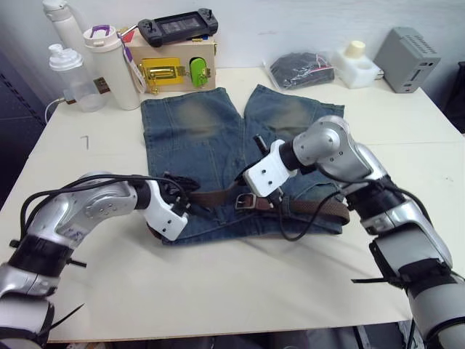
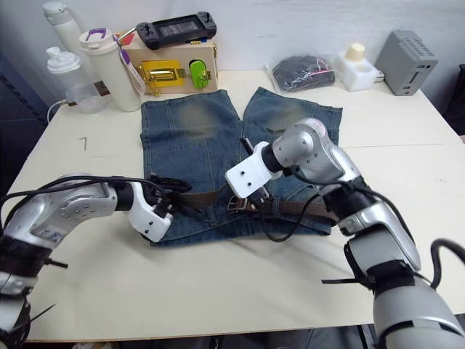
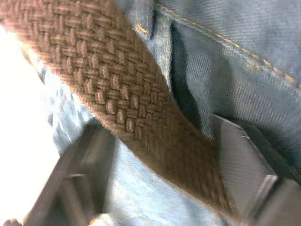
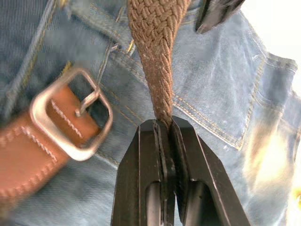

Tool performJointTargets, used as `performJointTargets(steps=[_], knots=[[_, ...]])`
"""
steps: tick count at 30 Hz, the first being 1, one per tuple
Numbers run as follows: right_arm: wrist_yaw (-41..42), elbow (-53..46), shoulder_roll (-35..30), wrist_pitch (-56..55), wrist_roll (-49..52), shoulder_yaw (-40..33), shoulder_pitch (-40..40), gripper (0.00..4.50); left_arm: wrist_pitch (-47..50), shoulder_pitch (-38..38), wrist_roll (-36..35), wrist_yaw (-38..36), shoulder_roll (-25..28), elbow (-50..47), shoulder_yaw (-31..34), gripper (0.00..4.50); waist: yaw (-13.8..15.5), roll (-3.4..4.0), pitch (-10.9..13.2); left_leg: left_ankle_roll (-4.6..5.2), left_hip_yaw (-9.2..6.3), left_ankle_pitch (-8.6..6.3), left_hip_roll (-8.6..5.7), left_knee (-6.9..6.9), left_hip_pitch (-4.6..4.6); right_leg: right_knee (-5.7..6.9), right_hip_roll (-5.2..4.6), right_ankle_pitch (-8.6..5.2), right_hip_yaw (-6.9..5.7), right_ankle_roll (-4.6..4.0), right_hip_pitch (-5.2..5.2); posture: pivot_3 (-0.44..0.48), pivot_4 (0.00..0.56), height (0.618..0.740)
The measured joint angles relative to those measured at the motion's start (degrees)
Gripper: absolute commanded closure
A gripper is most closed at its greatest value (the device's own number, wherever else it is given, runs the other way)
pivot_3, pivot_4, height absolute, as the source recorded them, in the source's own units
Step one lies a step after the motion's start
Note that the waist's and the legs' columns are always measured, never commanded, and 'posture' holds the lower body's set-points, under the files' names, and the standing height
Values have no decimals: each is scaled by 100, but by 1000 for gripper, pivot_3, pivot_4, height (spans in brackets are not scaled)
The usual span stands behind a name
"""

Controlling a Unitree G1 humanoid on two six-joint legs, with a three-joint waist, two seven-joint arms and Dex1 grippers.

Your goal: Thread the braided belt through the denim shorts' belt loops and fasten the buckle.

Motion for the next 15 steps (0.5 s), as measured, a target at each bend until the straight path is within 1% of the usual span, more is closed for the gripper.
performJointTargets(steps=[2, 4, 6, 8, 9, 10, 12, 13, 14, 15], knots=[[-484, -536, 11, 542, -84, -248, 492, 4500, 1055, 699, -884, -350, 63, -601, 598, 299, -29, 1, 0, 0, -3, 0, 0, -2, 0, -5, 1, -2, 0, -4, 1, 0, 150, 645], [-995, -980, 39, 1099, -283, -479, 937, 4500, 2087, 1255, -1652, -552, 53, -1124, 1121, 299, -34, 1, 0, -1, -5, 0, 1, -2, -1, -8, 2, -4, 1, -8, 3, 0, 150, 645], [-1473, -1425, 194, 1688, -540, -629, 1291, 4500, 2842, 1601, -2218, -619, 33, -1622, 1533, 299, -32, 1, 0, -1, -4, 0, 2, -1, 1, -17, 1, -6, 3, -13, 11, 0, 150, 645], [-2067, -1933, 559, 2396, -878, -713, 1608, 4500, 3600, 1866, -2765, -601, -75, -2108, 1905, 299, -28, 1, -1, -1, -2, 0, 2, -1, 4, -23, 0, -9, 6, -18, 17, 0, 150, 645], [-2315, -2106, 722, 2660, -1009, -728, 1726, 4500, 3929, 1928, -3020, -564, -199, -2266, 2054, 299, -25, 1, -1, -1, -3, 0, 2, -2, 4, -23, 1, -10, 8, -20, 18, 0, 150, 645], [-2655, -2339, 928, 3009, -1225, -722, 1851, 4500, 4466, 2000, -3494, -467, -352, -2459, 2250, 299, -23, 1, -1, -1, -3, 0, 2, -1, 3, -25, 2, -11, 8, -23, 18, 0, 150, 645], [-3103, -2649, 1126, 3354, -1525, -723, 2016, 4500, 5131, 2015, -4044, -293, -535, -2564, 2543, 299, -14, 1, -1, -1, -4, 1, 1, -1, 7, -25, 2, -12, 9, -23, 21, 0, 150, 645], [-3312, -2803, 1183, 3486, -1657, -724, 2097, 4500, 5501, 1983, -4307, -149, -609, -2562, 2722, 299, -5, 1, -1, -2, -3, 1, 1, 0, 9, -26, 2, -12, 9, -23, 23, 0, 150, 645], [-3552, -2967, 1235, 3581, -1802, -733, 2239, 4500, 5917, 1798, -4636, 124, -816, -2518, 2966, 299, 39, 0, -2, -1, -3, 1, -1, 0, 15, -28, 3, -12, 11, -23, 28, 0, 150, 645], [-3656, -3027, 1274, 3616, -1864, -732, 2314, 4500, 6116, 1695, -4813, 287, -905, -2493, 3115, 299, 52, -4, -4, -1, -3, 1, 0, 1, 16, -28, 4, -12, 12, -23, 29, 0, 150, 645]])
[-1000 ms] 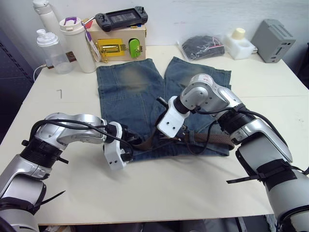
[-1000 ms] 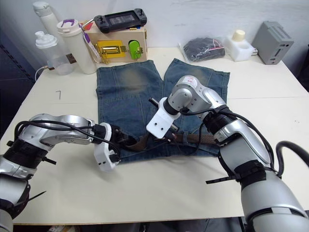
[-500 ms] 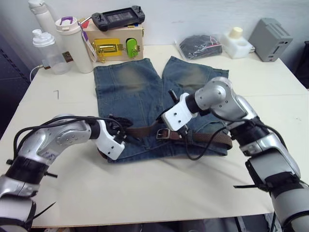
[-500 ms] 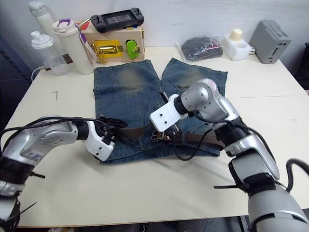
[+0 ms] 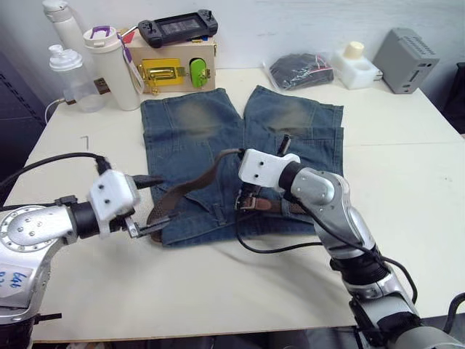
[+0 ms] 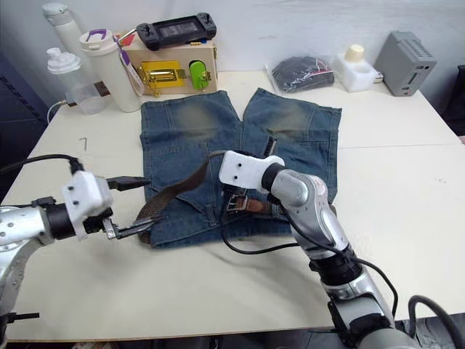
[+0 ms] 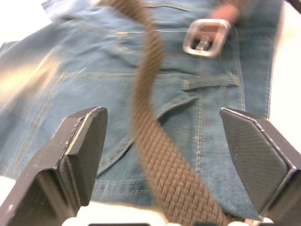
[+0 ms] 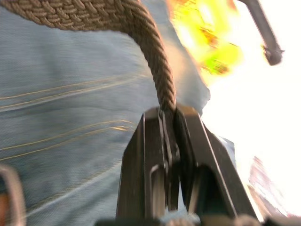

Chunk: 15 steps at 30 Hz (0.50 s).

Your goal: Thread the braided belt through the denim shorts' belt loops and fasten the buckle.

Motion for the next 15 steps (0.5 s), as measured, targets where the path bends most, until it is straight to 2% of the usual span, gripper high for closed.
performJointTargets(steps=[3, 5, 8, 11, 15], knots=[[-667, -309, 295, 126, -281, 3, 467, 4500, 929, -368, -1006, 709, -379, 27, 748, 299, 19, -4, -2, 0, 3, 0, 0, 1, 2, -3, -1, 0, 5, 0, 3, 0, 150, 645], [-1118, -471, 428, 98, -423, 3, 781, 4500, 1490, -294, -1676, 1030, -469, 25, 1204, 299, 10, -3, -2, -2, 4, -1, 0, -1, 6, 5, 0, 0, 10, 0, 1, 0, 150, 645], [-1636, -537, 489, -55, -583, 15, 1144, 4500, 2049, -1, -2380, 1354, -506, 21, 1534, 299, 2, -3, -3, -3, 6, -2, 1, -4, 8, 11, 1, -3, 19, -6, -2, 0, 150, 645], [-2002, -522, 561, -213, -716, 138, 1404, 4500, 2308, 260, -2747, 1578, -473, 19, 1682, 299, 7, -4, -3, -4, 15, -2, 1, -1, 8, 18, 6, -6, 44, -11, -5, 0, 150, 645], [-2016, -511, 664, -265, -774, 374, 1445, 4500, 2347, 425, -2863, 1661, -396, -11, 1652, 299, 9, -4, -3, -5, 21, -3, 0, 1, 7, 19, 15, -10, 66, -20, -9, 0, 150, 645]])
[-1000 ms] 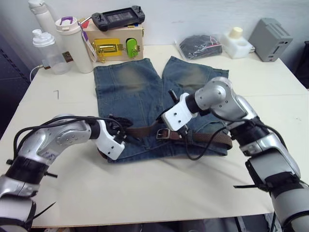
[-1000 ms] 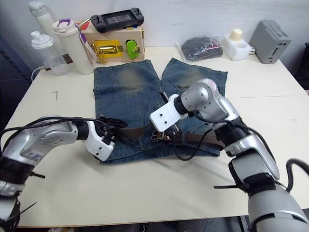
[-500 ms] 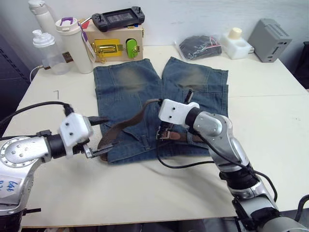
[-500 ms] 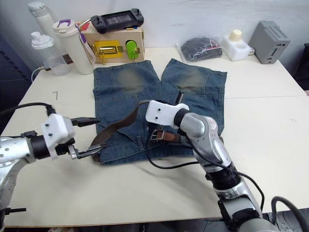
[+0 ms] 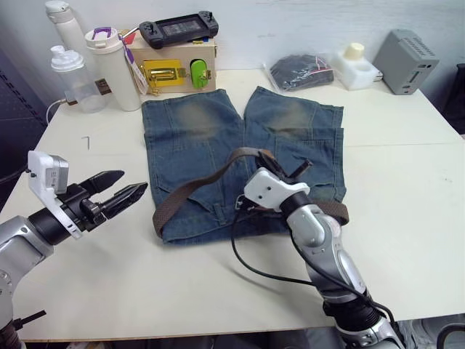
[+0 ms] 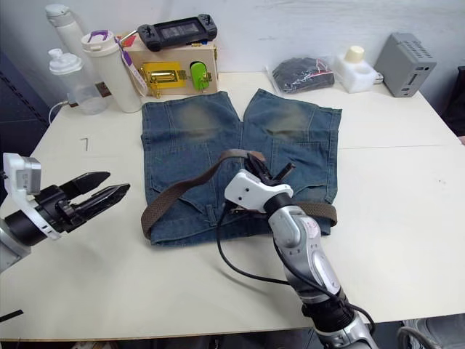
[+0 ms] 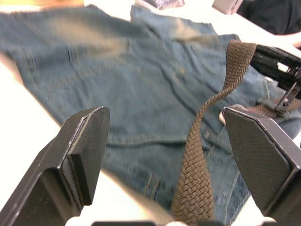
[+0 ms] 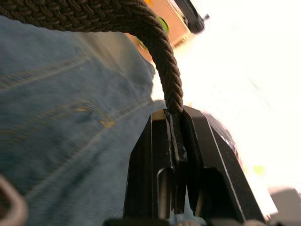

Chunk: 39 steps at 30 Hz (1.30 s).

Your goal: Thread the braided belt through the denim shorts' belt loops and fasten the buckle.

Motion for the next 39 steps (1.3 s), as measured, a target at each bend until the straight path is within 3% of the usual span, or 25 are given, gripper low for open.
performJointTargets(steps=[8, 16, 24, 27, 32, 36, 39], knots=[[1408, 23, -328, 376, 498, 197, -188, 4500, -316, 213, 144, 7, 16, -55, -527, 299, 18, 1, 0, -2, 1, -2, -1, 6, 0, -1, 34, 0, 67, 0, -2, 0, 150, 645], [4363, 674, -2038, 187, 2184, -6, -2442, 4500, -916, 100, 674, -285, 18, 18, -1429, 299, 12, 0, 1, 0, 17, -8, 8, 5, -8, -25, 23, -6, 54, -10, -3, 0, 150, 645], [6810, 1736, -2547, 144, 3625, 344, -3542, 4500, -1287, -38, 970, -682, 184, 312, -1624, 299, 11, 0, 1, 0, 36, -9, 31, 2, -11, -92, 27, -5, 38, -10, 11, 0, 150, 645], [7256, 2171, -2406, 302, 4225, 448, -3848, 4500, -1279, -290, 874, -797, 286, 465, -1591, 299, 12, 0, 1, 1, 36, -9, 35, 2, -9, -107, 31, -5, 33, -10, 21, 0, 150, 645], [7322, 2839, -2307, 1146, 5543, 763, -4124, 4500, -841, -388, 36, -766, 309, 491, -1136, 299, 9, 0, 1, 3, 34, -11, 37, 0, -10, -109, 31, -5, 32, -10, 21, 0, 150, 645], [7350, 2976, -2339, 1786, 6159, 844, -4131, 4500, -305, 0, -1813, -257, 297, 430, -562, 299, -4, 1, 1, 4, 33, -11, 38, -6, -6, -110, 32, -5, 35, -10, 20, 0, 150, 645], [7358, 2916, -2494, 2152, 6463, 864, -4140, 4500, -199, 728, -3313, 217, 329, 78, -348, 299, -8, 1, 1, 5, 37, -12, 38, -6, -5, -111, 30, -5, 41, -10, 23, 0, 150, 645]])
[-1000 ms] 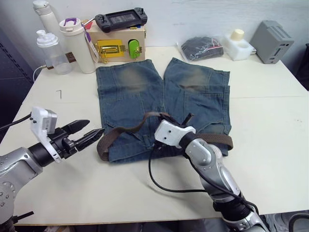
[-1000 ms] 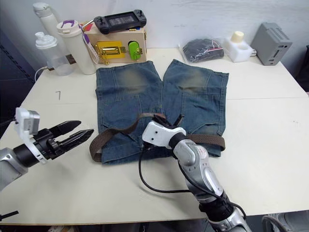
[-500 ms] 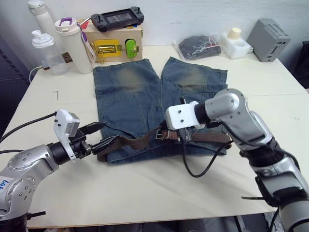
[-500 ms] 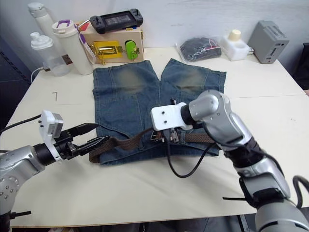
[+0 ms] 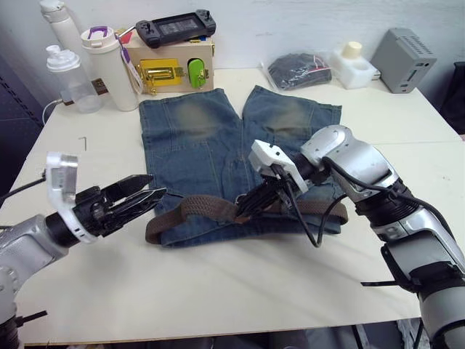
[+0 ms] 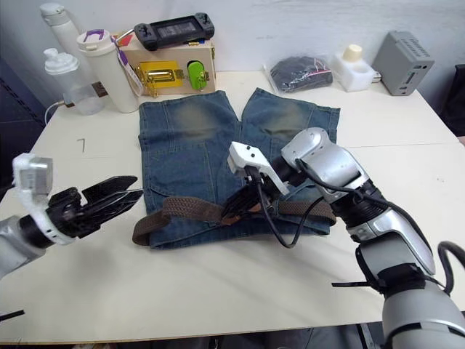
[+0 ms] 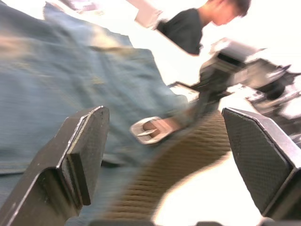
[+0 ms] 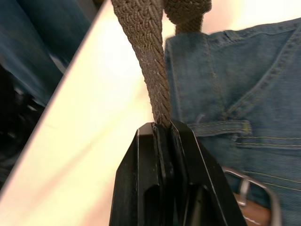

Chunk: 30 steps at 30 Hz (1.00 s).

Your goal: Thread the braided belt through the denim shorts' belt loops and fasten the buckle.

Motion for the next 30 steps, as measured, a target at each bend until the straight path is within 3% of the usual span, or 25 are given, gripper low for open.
performJointTargets(steps=[4, 7, 11, 13, 20, 30], knots=[[3, -26, -94, 313, 56, 37, -3, 4500, -243, 1006, -1516, 622, 30, -609, -50, 299, 11, 1, 1, 0, 12, 0, 0, 4, 0, 0, -1, 0, 7, 0, -2, 0, 150, 645], [4, -31, -123, 426, 50, 113, -4, 4500, -753, 1478, -2057, 784, -151, -1006, -301, 299, 43, 1, 1, 5, 35, -2, 2, 13, -1, 0, -9, -1, 7, -1, -4, 0, 150, 645], [4, -1, -92, 480, -82, 189, -6, 4500, -1423, 1640, -2200, 1510, -351, -1381, -1500, 299, 82, 1, 0, 14, 67, -6, 1, 21, -3, -3, -24, -1, 9, -2, -9, 0, 150, 645], [4, -4, -53, 498, -127, 189, -9, 4500, -1569, 1628, -2215, 1789, -297, -1369, -1800, 299, 73, 1, 1, 17, 85, -8, 3, 19, -4, 0, -28, -1, 9, -2, -18, 0, 150, 645], [3, 0, 12, 586, -203, 188, -13, 4500, -1678, 1586, -2222, 2133, -47, -1325, -2172, 299, 46, 1, 1, 23, 108, -12, 5, 13, -1, 4, -34, -1, 10, -2, -30, 0, 150, 645], [3, -40, 81, 640, -212, 187, -19, 4500, -1781, 512, -2071, 2577, -55, -872, -2558, 299, 43, 1, 1, 31, 114, -16, 4, 18, 0, 6, -35, -1, 9, -1, -28, 0, 150, 645]])
